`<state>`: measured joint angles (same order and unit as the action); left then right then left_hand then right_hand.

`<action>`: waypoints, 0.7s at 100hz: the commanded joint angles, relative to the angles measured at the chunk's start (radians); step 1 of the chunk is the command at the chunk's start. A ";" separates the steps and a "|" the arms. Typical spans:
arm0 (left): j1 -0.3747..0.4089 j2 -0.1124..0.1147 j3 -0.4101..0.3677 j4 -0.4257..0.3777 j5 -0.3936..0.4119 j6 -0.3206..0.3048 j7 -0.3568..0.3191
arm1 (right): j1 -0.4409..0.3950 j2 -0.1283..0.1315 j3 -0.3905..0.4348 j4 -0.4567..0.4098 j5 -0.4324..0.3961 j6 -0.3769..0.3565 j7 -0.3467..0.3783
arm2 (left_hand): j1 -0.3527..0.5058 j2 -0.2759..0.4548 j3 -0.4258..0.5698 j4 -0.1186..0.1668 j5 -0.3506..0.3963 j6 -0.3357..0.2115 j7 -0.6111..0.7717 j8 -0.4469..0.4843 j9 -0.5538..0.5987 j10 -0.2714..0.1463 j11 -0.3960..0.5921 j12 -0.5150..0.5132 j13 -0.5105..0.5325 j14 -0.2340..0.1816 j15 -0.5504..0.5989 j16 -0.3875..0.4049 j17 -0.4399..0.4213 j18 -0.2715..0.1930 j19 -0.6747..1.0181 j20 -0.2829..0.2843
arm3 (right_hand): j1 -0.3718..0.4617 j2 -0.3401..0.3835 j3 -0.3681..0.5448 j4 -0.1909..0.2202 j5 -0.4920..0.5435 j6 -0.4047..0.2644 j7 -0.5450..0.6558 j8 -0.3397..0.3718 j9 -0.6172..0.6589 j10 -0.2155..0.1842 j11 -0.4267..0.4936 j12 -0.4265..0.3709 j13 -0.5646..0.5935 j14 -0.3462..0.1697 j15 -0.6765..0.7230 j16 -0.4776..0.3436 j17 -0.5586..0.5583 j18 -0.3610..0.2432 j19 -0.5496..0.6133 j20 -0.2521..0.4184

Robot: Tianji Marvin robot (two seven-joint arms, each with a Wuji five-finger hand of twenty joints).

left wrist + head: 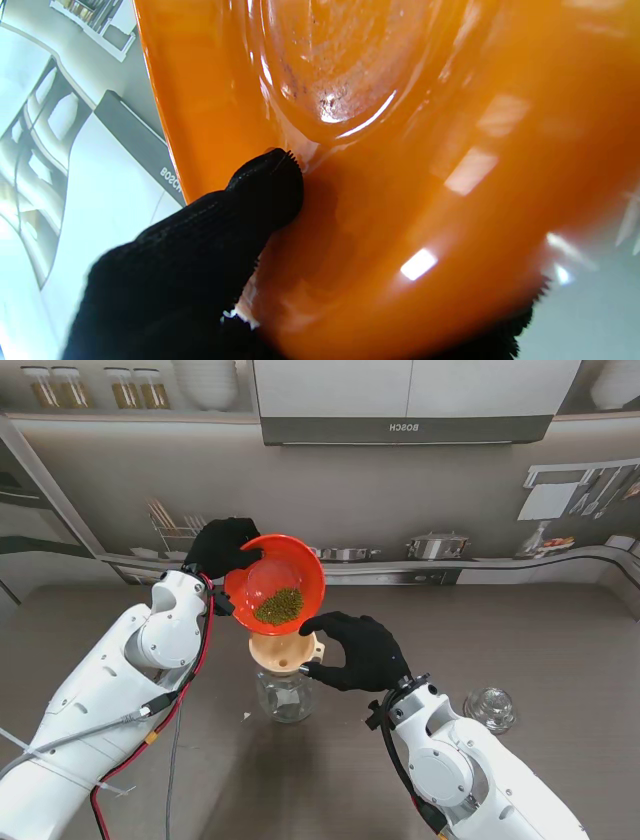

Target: Pour mung beans into a glass jar with a funnel

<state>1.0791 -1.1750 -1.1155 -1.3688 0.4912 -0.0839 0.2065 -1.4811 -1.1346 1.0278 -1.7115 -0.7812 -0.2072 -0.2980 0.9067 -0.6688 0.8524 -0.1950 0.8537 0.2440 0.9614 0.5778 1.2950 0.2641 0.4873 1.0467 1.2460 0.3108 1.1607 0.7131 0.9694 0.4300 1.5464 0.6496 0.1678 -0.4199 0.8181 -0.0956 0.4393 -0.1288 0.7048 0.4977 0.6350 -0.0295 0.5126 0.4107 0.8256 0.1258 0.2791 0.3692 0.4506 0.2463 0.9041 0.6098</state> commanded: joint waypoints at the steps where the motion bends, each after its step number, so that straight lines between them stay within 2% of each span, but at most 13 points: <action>1: 0.004 -0.008 0.001 -0.010 0.012 -0.015 -0.004 | -0.003 -0.004 -0.003 -0.001 -0.004 0.001 0.011 | 0.084 0.030 0.093 -0.012 0.055 -0.065 0.053 0.022 0.053 -0.004 0.022 -0.009 0.019 0.012 0.030 -0.015 0.052 -0.013 0.003 -0.007 | -0.029 0.018 0.004 0.017 -0.015 -0.003 -0.001 -0.010 -0.015 -0.012 -0.001 -0.008 -0.018 0.000 -0.006 -0.011 -0.013 0.027 -0.015 0.001; 29: 0.020 -0.002 0.011 -0.010 0.113 -0.074 0.061 | -0.002 -0.004 -0.005 0.000 -0.008 0.000 0.007 | 0.080 0.031 0.093 -0.013 0.052 -0.072 0.058 0.019 0.053 -0.010 0.024 -0.010 0.020 0.005 0.031 -0.017 0.052 -0.021 0.003 -0.009 | -0.030 0.018 0.002 0.016 -0.018 -0.004 -0.002 -0.011 -0.018 -0.012 -0.002 -0.008 -0.021 0.000 -0.007 -0.011 -0.014 0.028 -0.016 0.000; 70: 0.032 0.002 0.017 -0.018 0.196 -0.106 0.128 | -0.002 -0.004 -0.008 0.001 -0.012 0.002 0.003 | 0.076 0.032 0.094 -0.015 0.047 -0.072 0.064 0.013 0.053 -0.014 0.027 -0.012 0.020 -0.001 0.032 -0.019 0.052 -0.030 0.006 -0.011 | -0.029 0.017 0.001 0.017 -0.018 -0.004 -0.002 -0.012 -0.022 -0.010 -0.002 -0.008 -0.024 0.003 -0.008 -0.012 -0.016 0.028 -0.016 -0.001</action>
<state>1.1123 -1.1722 -1.0985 -1.3746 0.6795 -0.1820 0.3376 -1.4804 -1.1346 1.0228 -1.7098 -0.7896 -0.2059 -0.3064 0.9067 -0.6688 0.8526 -0.1950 0.8613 0.2400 0.9614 0.5778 1.2957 0.2581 0.4924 1.0446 1.2464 0.3092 1.1607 0.7002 0.9774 0.4300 1.5452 0.6492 0.1676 -0.4199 0.8181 -0.0956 0.4392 -0.1288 0.7048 0.4977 0.6350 -0.0296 0.5125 0.4106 0.8256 0.1258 0.2791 0.3692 0.4506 0.2463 0.9041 0.6098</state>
